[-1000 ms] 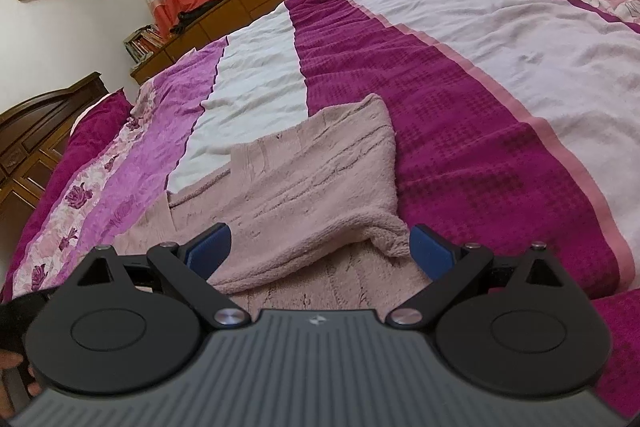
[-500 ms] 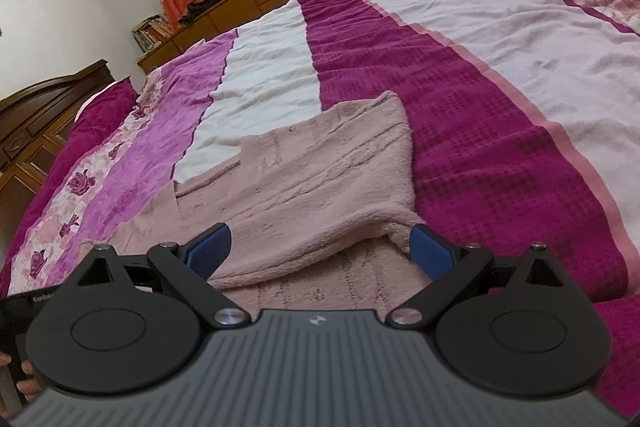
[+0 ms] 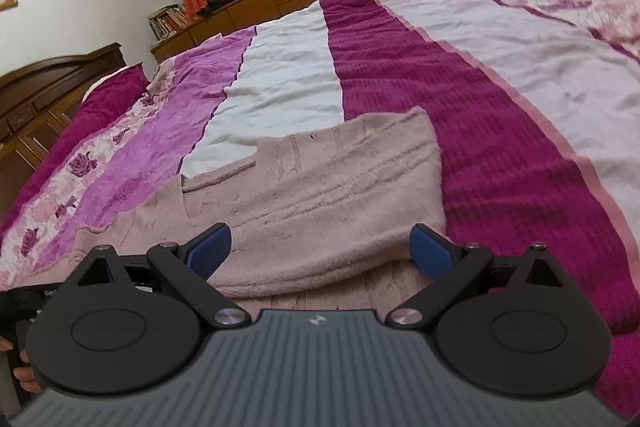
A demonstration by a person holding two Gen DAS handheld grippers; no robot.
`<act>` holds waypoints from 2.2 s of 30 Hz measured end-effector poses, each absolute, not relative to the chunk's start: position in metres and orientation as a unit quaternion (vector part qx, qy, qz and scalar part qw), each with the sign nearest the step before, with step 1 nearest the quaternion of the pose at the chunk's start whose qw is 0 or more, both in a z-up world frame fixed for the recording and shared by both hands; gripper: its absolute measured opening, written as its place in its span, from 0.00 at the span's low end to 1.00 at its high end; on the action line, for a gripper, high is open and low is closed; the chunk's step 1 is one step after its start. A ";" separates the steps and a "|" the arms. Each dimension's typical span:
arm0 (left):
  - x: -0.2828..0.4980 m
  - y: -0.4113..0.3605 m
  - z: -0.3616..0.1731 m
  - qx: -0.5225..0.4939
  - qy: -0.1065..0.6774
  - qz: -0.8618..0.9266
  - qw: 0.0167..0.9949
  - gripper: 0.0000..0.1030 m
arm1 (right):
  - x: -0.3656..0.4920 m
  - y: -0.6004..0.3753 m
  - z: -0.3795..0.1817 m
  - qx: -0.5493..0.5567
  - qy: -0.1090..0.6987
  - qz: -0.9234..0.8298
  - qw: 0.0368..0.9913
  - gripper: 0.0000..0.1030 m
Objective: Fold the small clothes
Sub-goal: 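Move the left gripper to the other sleeve cuff and grasp it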
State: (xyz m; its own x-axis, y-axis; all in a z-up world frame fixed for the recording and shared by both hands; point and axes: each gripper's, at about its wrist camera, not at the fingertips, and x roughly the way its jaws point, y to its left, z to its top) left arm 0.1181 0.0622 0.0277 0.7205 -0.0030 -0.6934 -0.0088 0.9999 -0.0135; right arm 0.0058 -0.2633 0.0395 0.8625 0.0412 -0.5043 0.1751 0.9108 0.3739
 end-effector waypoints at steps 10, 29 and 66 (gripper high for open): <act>0.116 0.060 0.025 -0.002 0.369 0.005 0.929 0.47 | 0.029 -0.257 0.012 0.167 0.294 -0.030 0.940 0.96; 0.091 0.112 0.068 -0.031 0.358 0.066 0.931 0.46 | 0.004 -0.235 0.042 0.158 0.289 -0.005 0.944 0.96; 0.123 0.306 0.026 -0.266 0.294 0.214 0.893 0.60 | -0.007 -0.206 0.033 0.128 0.332 -0.023 0.934 0.96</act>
